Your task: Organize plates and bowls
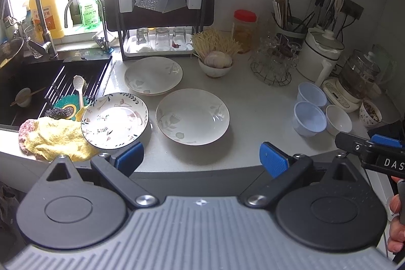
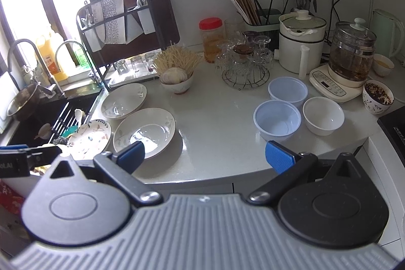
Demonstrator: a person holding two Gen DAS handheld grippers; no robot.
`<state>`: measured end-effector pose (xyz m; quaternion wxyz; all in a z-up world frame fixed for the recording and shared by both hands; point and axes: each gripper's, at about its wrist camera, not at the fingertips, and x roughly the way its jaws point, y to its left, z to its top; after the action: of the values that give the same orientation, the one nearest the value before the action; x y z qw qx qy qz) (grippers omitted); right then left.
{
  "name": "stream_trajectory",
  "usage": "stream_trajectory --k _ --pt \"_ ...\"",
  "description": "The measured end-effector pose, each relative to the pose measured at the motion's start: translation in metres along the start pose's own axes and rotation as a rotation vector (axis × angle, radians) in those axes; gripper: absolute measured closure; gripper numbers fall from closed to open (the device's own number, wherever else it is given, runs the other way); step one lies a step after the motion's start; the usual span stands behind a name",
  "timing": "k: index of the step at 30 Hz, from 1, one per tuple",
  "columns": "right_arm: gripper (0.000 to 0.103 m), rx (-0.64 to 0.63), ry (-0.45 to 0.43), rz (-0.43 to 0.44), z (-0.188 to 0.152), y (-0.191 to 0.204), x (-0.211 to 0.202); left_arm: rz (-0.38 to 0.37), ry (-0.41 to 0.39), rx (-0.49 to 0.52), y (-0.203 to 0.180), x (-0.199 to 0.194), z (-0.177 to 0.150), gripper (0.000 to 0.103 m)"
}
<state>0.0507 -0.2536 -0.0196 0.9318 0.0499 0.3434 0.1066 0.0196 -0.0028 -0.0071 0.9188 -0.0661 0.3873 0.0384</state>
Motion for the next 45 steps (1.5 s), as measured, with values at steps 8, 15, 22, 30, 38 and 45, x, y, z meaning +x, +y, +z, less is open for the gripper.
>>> stream_trajectory --k 8,15,22,30,38,45 --pt "0.0 -0.015 0.011 0.015 -0.0009 0.001 0.0026 0.002 0.01 -0.01 0.0023 0.003 0.0021 0.003" --pt "0.0 -0.005 0.025 0.028 -0.0011 -0.0036 0.0061 0.009 -0.003 -0.005 0.0033 0.0019 0.004 0.003" --pt "0.0 0.003 0.032 0.017 -0.0018 -0.0036 0.0068 -0.002 0.007 -0.001 0.0021 0.0037 0.0031 0.003" --pt "0.0 -0.004 0.03 0.018 -0.0003 -0.0009 0.0064 -0.007 0.001 0.001 0.0016 0.0029 0.0057 0.003" --pt "0.0 -0.007 0.029 0.028 0.0012 0.0003 0.0085 -0.012 -0.001 0.006 0.0013 0.003 0.0071 0.003" --pt "0.0 -0.013 0.024 0.029 0.0012 -0.0008 0.0091 -0.012 -0.016 0.008 0.0007 0.0024 0.009 0.003"
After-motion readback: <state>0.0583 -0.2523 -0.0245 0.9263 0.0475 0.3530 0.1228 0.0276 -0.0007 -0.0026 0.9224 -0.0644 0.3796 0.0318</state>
